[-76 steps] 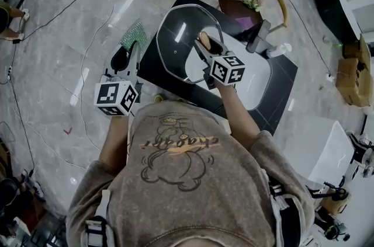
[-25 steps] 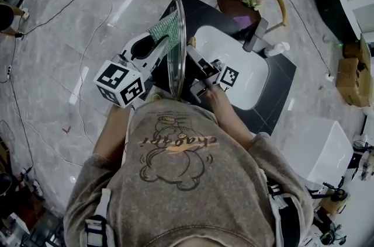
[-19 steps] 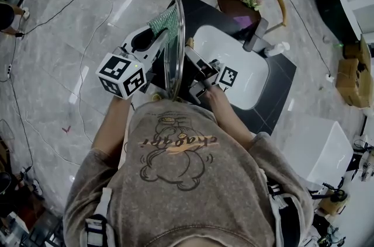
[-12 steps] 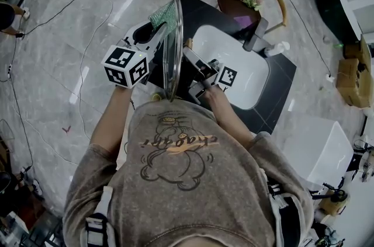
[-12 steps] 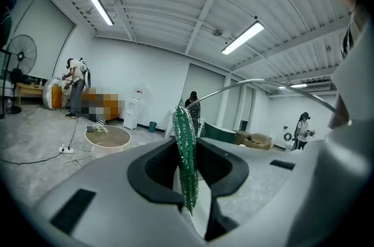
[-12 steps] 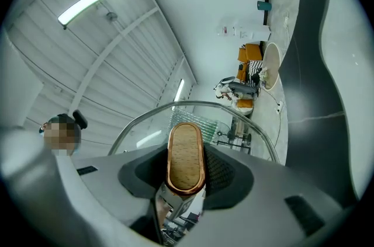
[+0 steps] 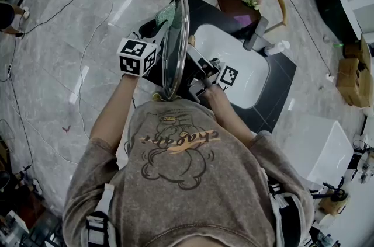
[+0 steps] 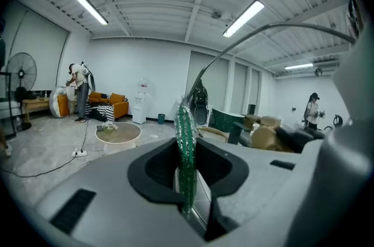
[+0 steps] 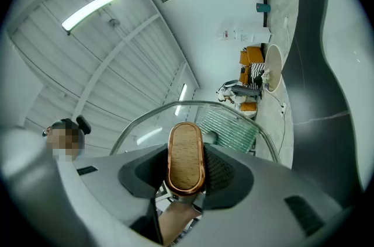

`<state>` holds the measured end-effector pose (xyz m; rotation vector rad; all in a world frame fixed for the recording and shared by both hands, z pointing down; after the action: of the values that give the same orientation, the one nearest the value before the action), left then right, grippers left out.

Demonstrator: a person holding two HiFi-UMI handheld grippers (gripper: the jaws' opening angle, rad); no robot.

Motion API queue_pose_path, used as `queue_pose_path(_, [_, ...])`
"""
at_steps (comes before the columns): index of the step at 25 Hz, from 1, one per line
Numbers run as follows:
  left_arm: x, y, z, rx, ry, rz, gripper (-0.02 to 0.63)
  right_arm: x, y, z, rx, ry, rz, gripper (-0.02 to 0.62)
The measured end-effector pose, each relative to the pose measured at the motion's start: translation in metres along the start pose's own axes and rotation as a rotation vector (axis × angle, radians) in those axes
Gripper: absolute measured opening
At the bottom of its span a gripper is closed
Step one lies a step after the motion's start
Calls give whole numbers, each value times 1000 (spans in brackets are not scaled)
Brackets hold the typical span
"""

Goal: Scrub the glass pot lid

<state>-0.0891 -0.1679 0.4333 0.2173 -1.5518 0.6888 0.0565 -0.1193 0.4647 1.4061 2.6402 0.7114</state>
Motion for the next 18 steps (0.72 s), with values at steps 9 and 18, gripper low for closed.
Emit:
queue_pose_path(9, [25,-17,-15,62,-69,89,84,-12,9,-6,21,-13,-82,179])
queue_pose_path(18, [44,-12,-43,170,-30,179,84,-37,12,-7,15,14,-170,179])
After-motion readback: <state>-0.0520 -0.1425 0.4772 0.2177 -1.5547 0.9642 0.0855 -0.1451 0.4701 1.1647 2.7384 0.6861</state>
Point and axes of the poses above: the fingertips, and each gripper's own axes: y backward along the fingers, z to its left, x out of its underside, the point moved 5 cm from there along y, backward along the fingers, and after that the axes turned 5 degrees about -y, right-handed, at the moved point
